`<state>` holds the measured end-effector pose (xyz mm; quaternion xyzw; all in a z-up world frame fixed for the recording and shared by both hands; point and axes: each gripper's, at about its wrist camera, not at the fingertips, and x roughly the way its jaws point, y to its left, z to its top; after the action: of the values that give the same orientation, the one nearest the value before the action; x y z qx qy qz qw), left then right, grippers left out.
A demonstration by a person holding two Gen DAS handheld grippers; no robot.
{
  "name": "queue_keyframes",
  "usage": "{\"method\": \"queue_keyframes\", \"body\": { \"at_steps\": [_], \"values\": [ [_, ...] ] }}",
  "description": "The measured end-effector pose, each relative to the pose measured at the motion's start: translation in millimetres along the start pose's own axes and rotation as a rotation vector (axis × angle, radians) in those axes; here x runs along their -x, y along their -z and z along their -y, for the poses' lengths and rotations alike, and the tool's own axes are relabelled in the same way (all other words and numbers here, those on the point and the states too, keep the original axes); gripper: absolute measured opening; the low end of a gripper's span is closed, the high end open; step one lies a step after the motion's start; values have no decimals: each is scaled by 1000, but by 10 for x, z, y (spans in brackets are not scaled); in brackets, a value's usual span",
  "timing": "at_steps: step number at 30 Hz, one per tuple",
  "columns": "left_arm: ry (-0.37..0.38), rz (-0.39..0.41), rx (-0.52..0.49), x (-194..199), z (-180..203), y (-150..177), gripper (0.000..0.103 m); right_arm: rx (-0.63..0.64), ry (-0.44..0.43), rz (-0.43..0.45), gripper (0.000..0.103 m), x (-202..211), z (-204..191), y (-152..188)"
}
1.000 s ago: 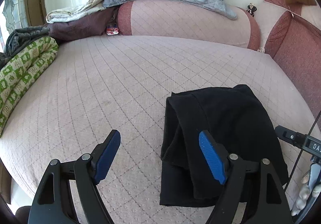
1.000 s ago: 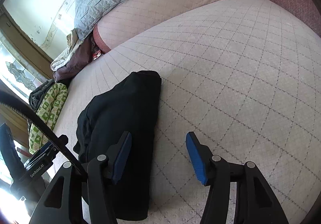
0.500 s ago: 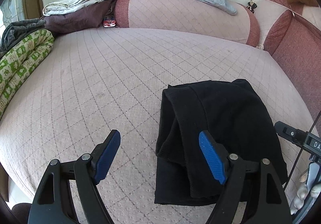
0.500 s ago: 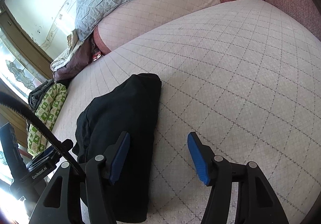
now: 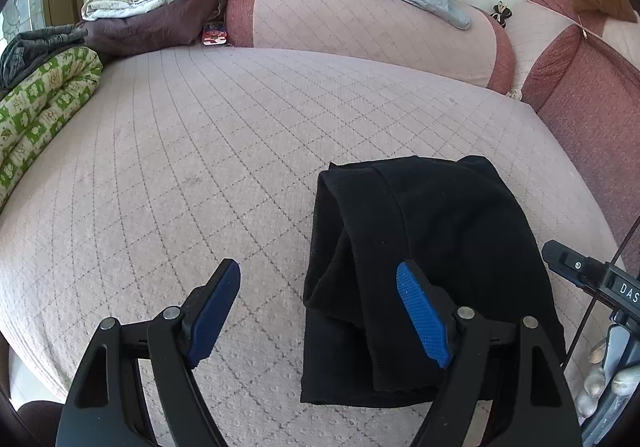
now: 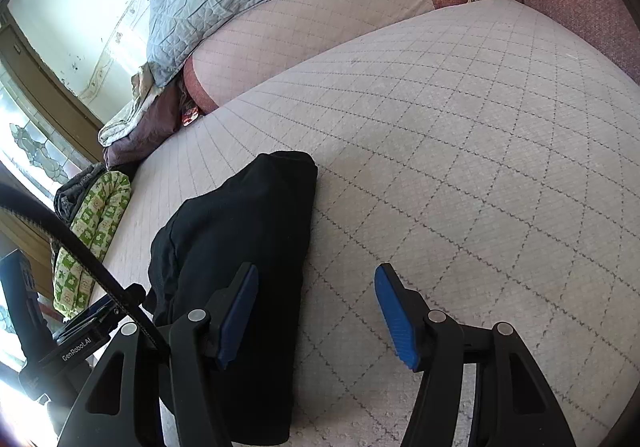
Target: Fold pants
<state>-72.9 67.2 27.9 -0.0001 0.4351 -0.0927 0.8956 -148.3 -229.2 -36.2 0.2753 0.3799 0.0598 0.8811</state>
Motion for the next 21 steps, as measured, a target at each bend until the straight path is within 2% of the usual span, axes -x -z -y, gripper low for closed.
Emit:
{"method": "queue_keyframes", "body": {
  "at_steps": [11, 15, 18, 21],
  "values": [
    [31, -21, 15, -31, -18, 7, 80, -5, 1, 1, 66, 10, 5, 4],
    [106, 4, 75, 46, -126, -43, 80, -3, -1, 6, 66, 21, -11, 12],
    [120, 26, 129, 88, -265, -110, 80, -10, -8, 17, 66, 48, -17, 7],
    [128, 1, 172, 34, -401, -167, 80, -19, -25, 35, 67, 96, -13, -13]
  ]
}}
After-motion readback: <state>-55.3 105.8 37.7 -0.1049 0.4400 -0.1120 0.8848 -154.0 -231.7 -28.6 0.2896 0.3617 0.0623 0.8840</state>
